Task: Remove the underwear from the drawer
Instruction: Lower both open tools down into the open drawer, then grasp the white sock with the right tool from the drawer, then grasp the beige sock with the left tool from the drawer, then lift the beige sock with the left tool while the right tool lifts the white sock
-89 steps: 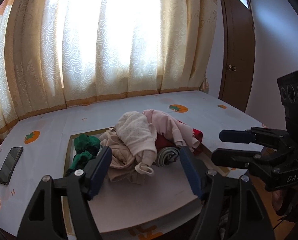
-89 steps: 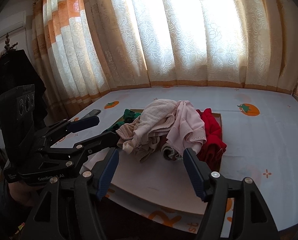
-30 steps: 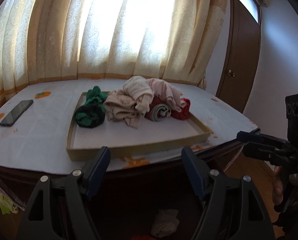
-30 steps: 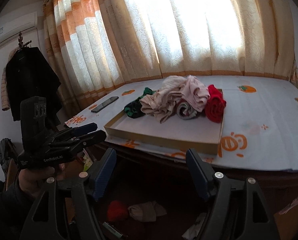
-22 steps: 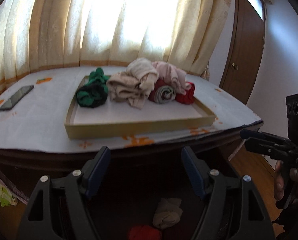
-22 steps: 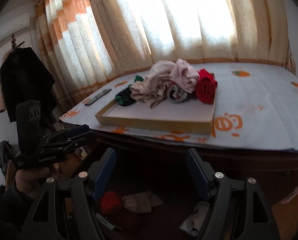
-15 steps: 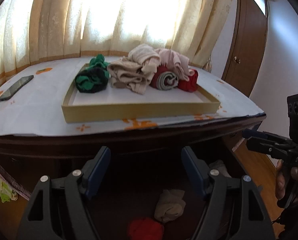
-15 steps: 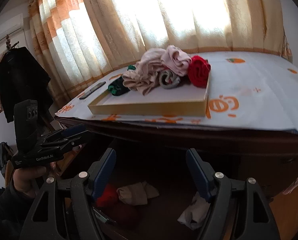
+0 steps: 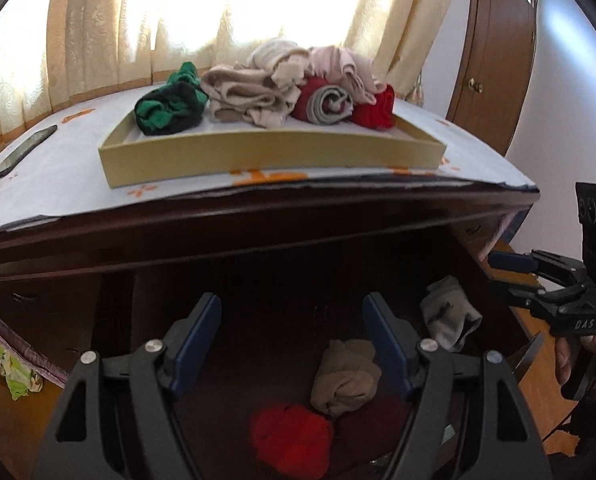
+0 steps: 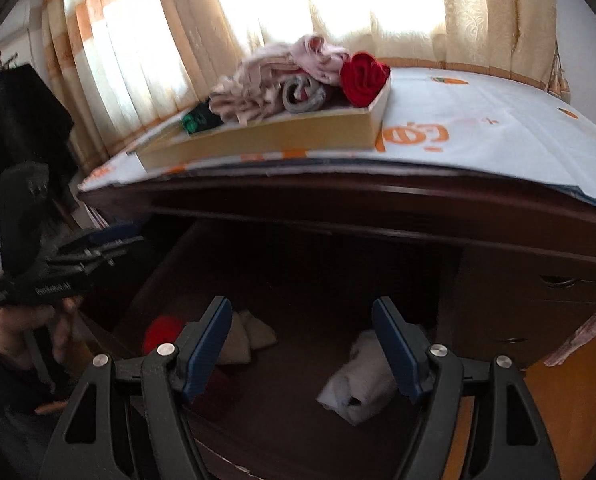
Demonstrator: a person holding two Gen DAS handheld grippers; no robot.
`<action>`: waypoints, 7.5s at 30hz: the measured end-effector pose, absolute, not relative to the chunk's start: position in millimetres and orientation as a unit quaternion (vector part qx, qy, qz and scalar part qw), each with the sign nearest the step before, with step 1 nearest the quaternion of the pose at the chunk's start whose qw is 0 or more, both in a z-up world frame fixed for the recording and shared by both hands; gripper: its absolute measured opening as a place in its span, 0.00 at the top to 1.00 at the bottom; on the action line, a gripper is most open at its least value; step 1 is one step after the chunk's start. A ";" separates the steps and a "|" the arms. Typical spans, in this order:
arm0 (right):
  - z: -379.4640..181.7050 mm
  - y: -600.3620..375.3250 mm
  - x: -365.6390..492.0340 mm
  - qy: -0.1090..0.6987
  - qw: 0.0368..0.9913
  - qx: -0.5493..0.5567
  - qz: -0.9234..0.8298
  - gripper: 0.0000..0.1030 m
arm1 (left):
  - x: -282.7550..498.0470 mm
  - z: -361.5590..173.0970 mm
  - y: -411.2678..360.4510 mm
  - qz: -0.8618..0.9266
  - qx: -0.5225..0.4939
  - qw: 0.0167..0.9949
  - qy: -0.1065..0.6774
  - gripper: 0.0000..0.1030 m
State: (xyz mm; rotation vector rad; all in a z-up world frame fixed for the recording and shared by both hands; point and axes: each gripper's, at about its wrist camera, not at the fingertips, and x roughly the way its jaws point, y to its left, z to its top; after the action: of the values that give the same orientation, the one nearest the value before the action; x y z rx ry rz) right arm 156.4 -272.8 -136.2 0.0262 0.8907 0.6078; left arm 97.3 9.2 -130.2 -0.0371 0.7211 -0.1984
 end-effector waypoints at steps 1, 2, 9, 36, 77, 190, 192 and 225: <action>-140.0 -271.5 156.0 0.428 0.857 0.004 0.288 0.28 | 97.2 -131.2 8.5 -0.096 -0.015 0.930 0.354 0.28; -142.5 -270.4 156.0 0.431 0.856 -0.002 0.286 0.28 | 97.2 -132.9 7.2 -0.095 -0.011 0.930 0.356 0.28; -159.1 -265.2 157.4 0.451 0.849 -0.038 0.275 0.28 | 97.5 -141.8 3.9 -0.088 0.006 0.927 0.365 0.28; -209.8 -224.4 180.6 0.569 0.753 -0.209 0.256 0.29 | 106.0 -153.8 -0.1 -0.100 0.015 0.912 0.398 0.15; -228.6 -200.5 202.2 0.594 0.724 -0.195 0.290 0.53 | 153.7 -205.8 -94.9 -0.208 0.147 0.772 0.582 0.21; -159.8 -237.4 119.6 0.578 0.720 -0.198 0.328 0.64 | 120.0 -158.3 -60.5 -0.162 0.145 0.882 0.418 0.69; -164.0 -236.1 124.2 0.581 0.718 -0.199 0.329 0.83 | 120.6 -158.5 -59.2 -0.162 0.141 0.883 0.417 0.69; -31.3 -260.3 74.4 0.289 0.880 -0.091 0.366 0.96 | 70.4 -72.7 -29.4 -0.135 0.069 0.959 0.238 0.69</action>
State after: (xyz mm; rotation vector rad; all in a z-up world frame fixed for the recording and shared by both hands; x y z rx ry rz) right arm 74.4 -260.3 -31.3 -0.1896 0.6026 0.7631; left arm 70.4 -29.4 -72.7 0.1402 0.4831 -0.2741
